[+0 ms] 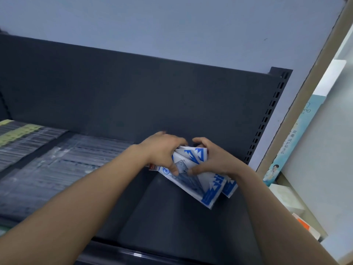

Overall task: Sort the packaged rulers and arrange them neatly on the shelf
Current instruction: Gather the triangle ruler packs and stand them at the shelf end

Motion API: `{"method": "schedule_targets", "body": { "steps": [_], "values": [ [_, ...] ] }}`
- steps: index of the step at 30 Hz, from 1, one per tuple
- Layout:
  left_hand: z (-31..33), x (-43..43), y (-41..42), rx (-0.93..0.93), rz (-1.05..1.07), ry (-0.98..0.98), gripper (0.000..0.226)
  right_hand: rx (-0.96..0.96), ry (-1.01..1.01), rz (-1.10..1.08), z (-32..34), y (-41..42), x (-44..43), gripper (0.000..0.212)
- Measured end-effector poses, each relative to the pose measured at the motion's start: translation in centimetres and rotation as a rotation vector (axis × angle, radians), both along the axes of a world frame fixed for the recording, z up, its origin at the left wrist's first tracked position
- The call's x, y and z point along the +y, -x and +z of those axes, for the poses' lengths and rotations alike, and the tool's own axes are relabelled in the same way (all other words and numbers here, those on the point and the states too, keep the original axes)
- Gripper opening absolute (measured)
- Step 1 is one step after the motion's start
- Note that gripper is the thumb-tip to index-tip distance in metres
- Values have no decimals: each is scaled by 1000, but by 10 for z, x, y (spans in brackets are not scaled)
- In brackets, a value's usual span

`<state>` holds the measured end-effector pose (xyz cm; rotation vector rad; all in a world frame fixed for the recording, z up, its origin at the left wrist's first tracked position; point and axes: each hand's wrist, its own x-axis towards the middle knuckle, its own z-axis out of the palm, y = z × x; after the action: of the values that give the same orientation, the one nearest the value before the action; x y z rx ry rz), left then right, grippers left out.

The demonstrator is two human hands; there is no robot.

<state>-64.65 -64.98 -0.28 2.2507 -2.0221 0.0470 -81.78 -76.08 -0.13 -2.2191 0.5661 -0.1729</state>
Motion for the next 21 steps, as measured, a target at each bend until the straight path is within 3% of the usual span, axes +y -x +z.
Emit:
{"method": "schedule_targets", "body": {
  "steps": [2, 5, 8, 10, 13, 16, 21],
  "values": [
    [-5, -6, -3, 54, 4, -27, 87, -42, -42, -71, -2, 7, -7, 98],
    [-11, -13, -2, -9, -5, -81, 106, -51, -94, -119, -6, 13, -14, 102],
    [-11, -24, 5, 20, -63, -108, 77, -93, -163, -84, -7, 9, -14, 100],
    [-11, -27, 10, 78, -47, -101, 58, -140, -165, -129, -5, 7, -12, 88],
    [-14, -27, 11, 31, -27, -36, 48, -239, 5, -423, -8, 11, -19, 62],
    [-18, -28, 9, -11, 0, 13, 48, -141, 25, -646, -21, 18, -34, 79],
    [-20, -32, 8, 90, 64, 22, 65, -146, -165, -653, -41, 21, -40, 82]
  ]
}}
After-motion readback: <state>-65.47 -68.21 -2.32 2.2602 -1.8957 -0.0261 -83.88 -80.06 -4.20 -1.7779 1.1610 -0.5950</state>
